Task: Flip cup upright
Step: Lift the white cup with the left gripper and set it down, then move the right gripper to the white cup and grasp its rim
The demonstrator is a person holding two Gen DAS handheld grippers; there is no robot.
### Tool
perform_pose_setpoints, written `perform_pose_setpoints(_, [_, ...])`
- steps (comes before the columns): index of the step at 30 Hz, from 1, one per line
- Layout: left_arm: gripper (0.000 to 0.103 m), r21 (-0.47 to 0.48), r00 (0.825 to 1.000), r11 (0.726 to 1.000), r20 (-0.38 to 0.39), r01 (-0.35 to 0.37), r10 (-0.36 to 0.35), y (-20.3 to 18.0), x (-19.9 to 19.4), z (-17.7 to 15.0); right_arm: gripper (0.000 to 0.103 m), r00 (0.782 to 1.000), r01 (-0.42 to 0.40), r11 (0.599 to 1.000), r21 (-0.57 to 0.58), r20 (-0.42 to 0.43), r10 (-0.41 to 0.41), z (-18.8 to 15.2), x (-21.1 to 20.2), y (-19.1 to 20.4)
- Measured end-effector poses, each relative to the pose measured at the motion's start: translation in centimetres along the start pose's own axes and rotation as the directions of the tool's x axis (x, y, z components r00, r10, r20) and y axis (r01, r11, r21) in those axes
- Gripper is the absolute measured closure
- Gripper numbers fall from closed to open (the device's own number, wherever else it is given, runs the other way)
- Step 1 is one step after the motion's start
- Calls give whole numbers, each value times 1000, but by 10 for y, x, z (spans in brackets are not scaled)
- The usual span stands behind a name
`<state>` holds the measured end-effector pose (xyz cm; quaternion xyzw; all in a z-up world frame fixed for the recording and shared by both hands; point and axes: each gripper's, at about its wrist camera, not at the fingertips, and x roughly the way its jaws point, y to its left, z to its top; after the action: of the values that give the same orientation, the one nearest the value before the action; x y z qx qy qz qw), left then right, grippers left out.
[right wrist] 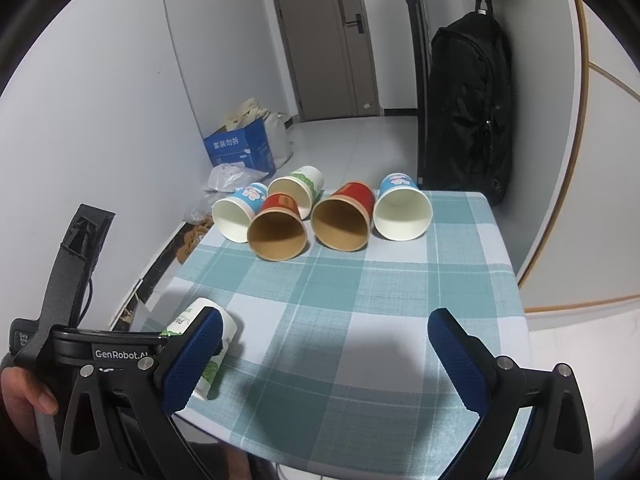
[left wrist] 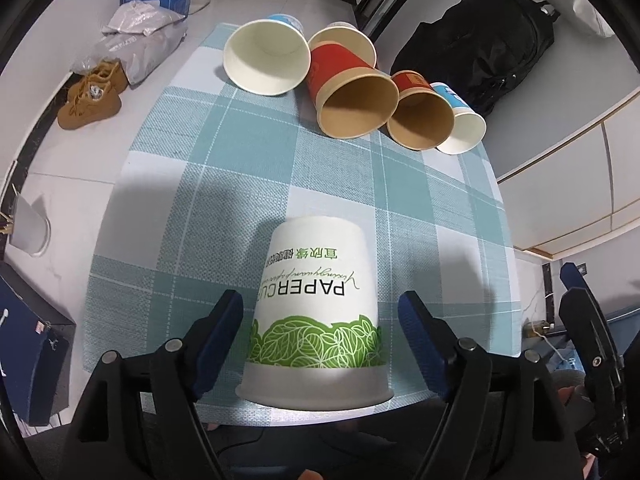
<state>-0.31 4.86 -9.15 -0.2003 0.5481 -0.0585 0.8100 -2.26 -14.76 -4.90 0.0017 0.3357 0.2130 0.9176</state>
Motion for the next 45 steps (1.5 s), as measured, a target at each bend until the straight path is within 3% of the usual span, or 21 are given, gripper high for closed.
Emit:
perform_pose_setpoints(6, [27, -13, 999, 1000, 31, 18, -17, 2, -7, 2, 0, 1000, 0, 1000, 2, 6, 0, 0, -1, 1])
perform_pose_setpoints(15, [27, 15, 981, 999, 192, 41, -43, -6, -48, 3, 0, 1000, 1, 1000, 9, 12, -1, 2, -4, -2])
perform_pose_setpoints(19, [27, 78, 934, 996, 353, 33, -58, -22, -93, -1, 0, 999, -17, 1000, 13, 29, 16, 3, -7, -2])
perform_pose_setpoints(22, [27, 110, 905, 993, 418, 40, -82, -29, -116, -3, 0, 998, -34, 999, 2, 54, 34, 4, -12, 0])
perform_pose_setpoints(27, [27, 111, 875, 994, 483, -24, -33, -32, -132, -9, 0, 990, -94, 996, -11, 103, 94, 7, -26, 7])
perform_pose_setpoints(33, [27, 33, 829, 990, 551, -137, 97, -13, -128, -19, 0, 971, -148, 988, -39, 183, 152, 4, -45, 19])
perform_pose_setpoints(40, [27, 17, 841, 992, 531, -128, 100, 4, -124, -19, 0, 971, -148, 986, -76, 176, 159, 0, -41, 31])
perform_pose_setpoints(45, [27, 22, 860, 995, 504, -97, 73, 9, -119, -16, 0, 969, -162, 984, -76, 176, 173, -1, -38, 35])
